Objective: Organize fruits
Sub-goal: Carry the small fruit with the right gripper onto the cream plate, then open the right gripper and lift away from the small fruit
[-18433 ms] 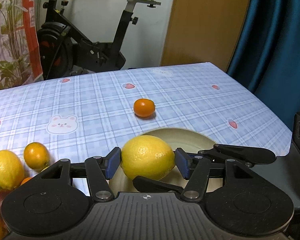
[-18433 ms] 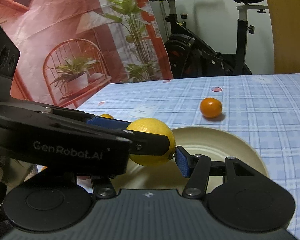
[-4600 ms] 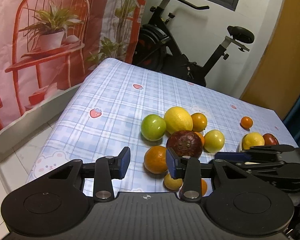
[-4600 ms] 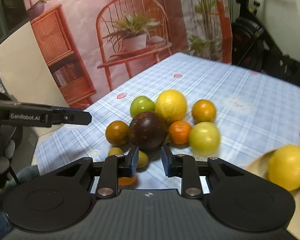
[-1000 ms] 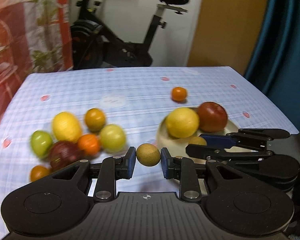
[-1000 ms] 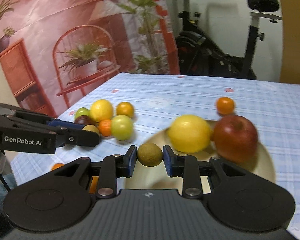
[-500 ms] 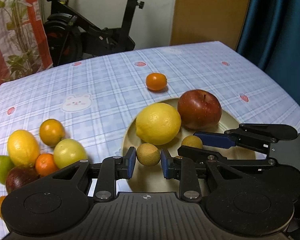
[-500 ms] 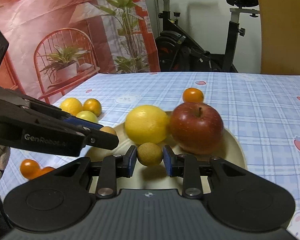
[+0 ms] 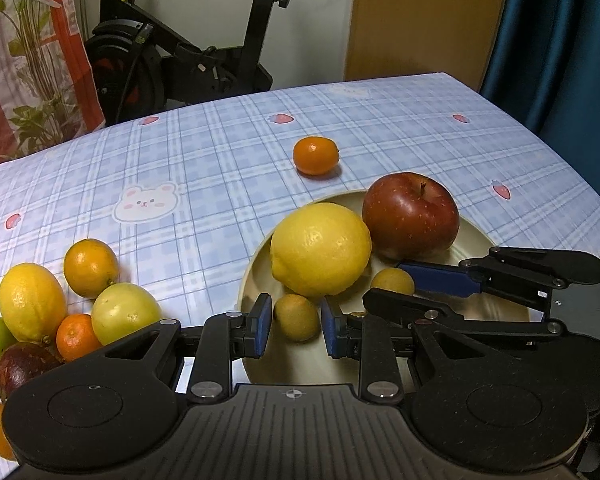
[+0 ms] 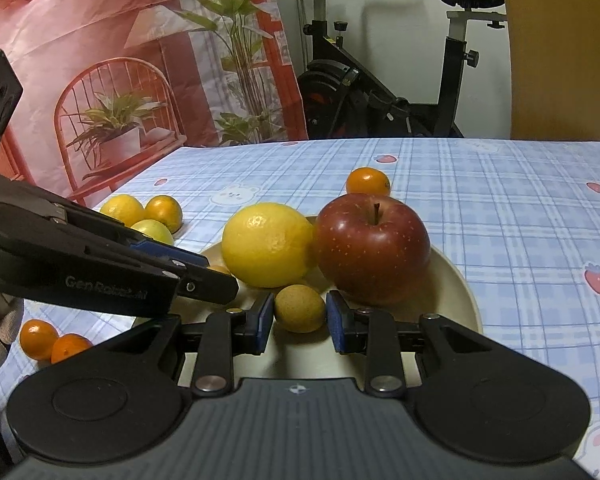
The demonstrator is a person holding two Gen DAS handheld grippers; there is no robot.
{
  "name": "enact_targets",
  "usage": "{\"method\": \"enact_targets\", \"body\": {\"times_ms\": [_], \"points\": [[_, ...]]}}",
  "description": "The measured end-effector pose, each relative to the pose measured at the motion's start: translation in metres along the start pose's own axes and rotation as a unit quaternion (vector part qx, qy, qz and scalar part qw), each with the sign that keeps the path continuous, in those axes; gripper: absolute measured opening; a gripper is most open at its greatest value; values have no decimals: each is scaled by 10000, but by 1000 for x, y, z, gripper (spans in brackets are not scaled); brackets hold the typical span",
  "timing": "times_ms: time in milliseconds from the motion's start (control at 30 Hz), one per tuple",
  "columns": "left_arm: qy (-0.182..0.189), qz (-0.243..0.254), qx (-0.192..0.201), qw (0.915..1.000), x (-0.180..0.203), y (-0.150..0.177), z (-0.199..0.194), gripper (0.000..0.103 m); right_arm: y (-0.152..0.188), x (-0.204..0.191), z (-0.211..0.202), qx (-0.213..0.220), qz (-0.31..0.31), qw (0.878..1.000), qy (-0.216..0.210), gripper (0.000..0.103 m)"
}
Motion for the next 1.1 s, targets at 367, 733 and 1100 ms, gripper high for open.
{"method": "enact_targets", "body": {"times_ms": [367,733,1100], "points": [[11,-43,103,9999,0,0,-8,38,0,-1,-1,10,-59,10000,30,36],[-7,-251,420,9988,-5,4,-40,44,-2,-12,-13,114,-225,9997,50,49],[-123,-601,834,9946,-36,18,-94,44,-7,-32,-28,264,-418,9987,-140,49]]}}
Point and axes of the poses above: each gripper's, at about its wrist camera, not at the fingertips, and z roughly the way its jaws point, x to its right, y to its underside, the point moved 3 cm from there along z, roughly the way its jaws point, and after that the axes turned 9 degrees about y, right-handed, at the moved point
